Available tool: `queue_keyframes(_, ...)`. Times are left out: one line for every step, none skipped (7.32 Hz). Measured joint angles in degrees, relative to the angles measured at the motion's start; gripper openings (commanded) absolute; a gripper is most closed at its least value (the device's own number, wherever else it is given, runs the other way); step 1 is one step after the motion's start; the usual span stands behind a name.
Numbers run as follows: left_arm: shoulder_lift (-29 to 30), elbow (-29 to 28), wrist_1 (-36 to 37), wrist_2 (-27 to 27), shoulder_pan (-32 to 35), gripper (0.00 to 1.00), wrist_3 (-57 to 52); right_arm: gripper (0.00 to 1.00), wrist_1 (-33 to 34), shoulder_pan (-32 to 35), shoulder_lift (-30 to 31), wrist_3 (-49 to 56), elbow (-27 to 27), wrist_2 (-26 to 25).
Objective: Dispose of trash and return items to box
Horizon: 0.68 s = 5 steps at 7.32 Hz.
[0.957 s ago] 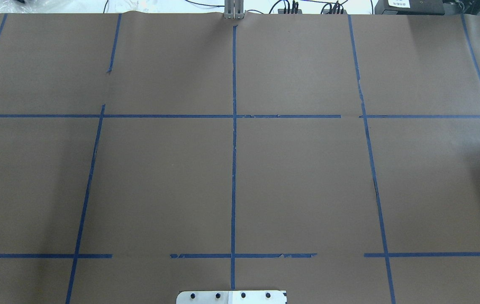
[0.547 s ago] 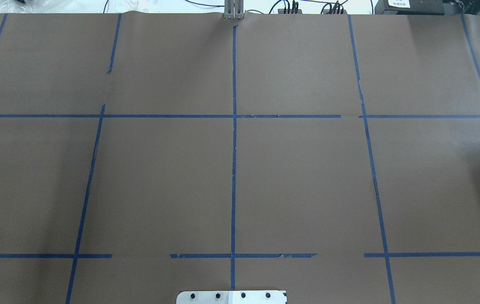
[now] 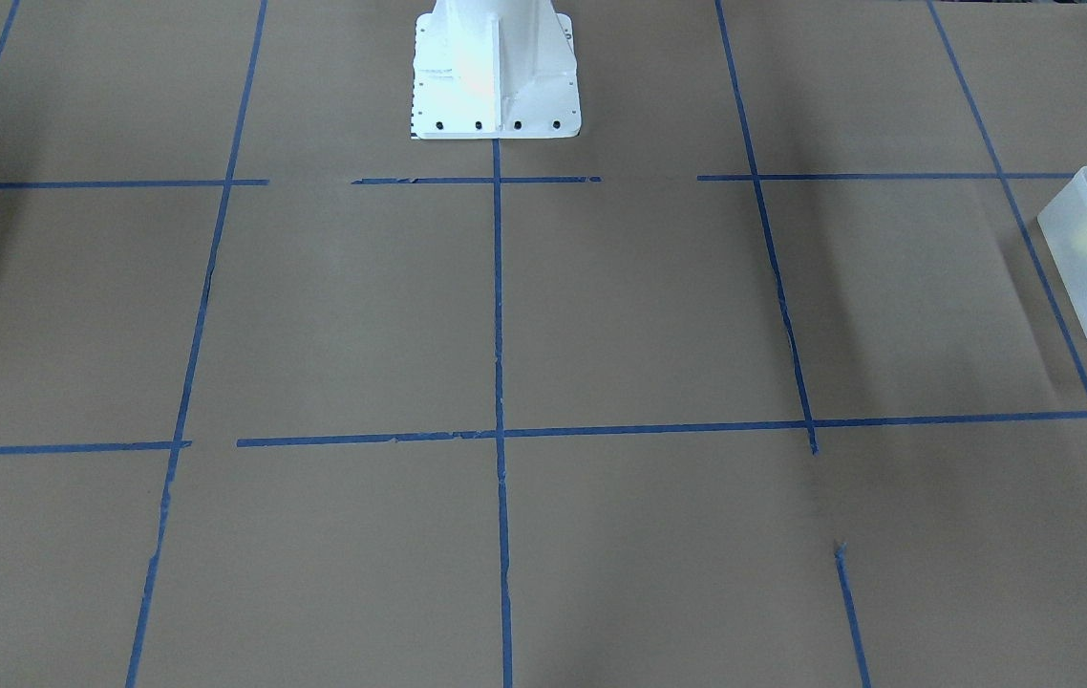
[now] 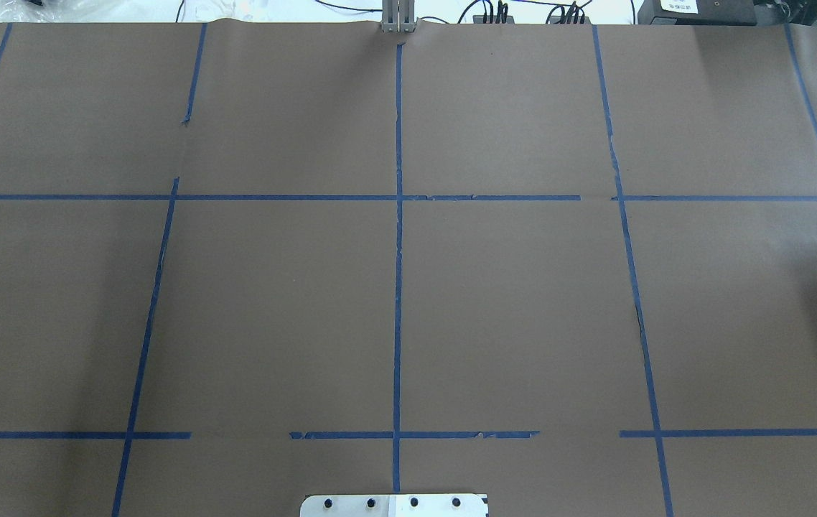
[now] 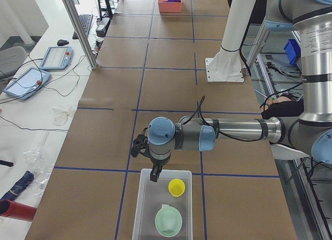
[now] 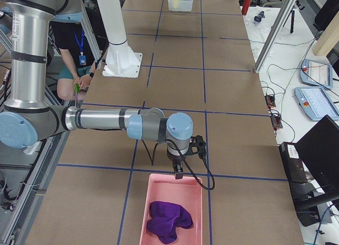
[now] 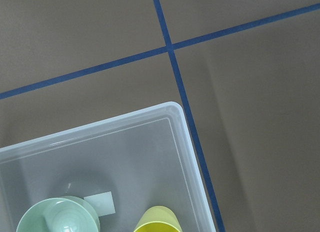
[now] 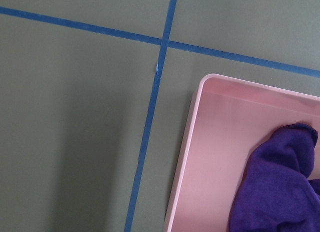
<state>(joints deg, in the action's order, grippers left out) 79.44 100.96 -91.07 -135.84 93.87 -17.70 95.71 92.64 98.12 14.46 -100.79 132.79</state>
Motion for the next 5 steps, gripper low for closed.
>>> queue_keyframes(0.01,-0.07,-0.04,-0.02,0.00,1.00,0.02,1.00,0.00,0.00,-0.03,-0.07,0.04,-0.04)
queue_keyframes(0.00,-0.18,-0.06,-0.02,0.03,1.00,0.03,1.00,0.00,0.00,-0.03,-0.11,0.05,-0.06)
queue_keyframes(-0.03,-0.31,-0.06,0.02,0.06,1.00,0.03,1.00,0.00,0.00,-0.04,-0.15,0.07,-0.07)
queue_keyframes(-0.04,-0.44,-0.07,0.04,0.07,1.00,0.05,1.00,0.02,0.00,-0.02,-0.19,0.07,-0.07)
queue_keyframes(-0.02,-0.49,-0.07,0.05,0.08,1.00,0.09,1.00,0.05,0.00,0.01,-0.21,0.07,-0.07)
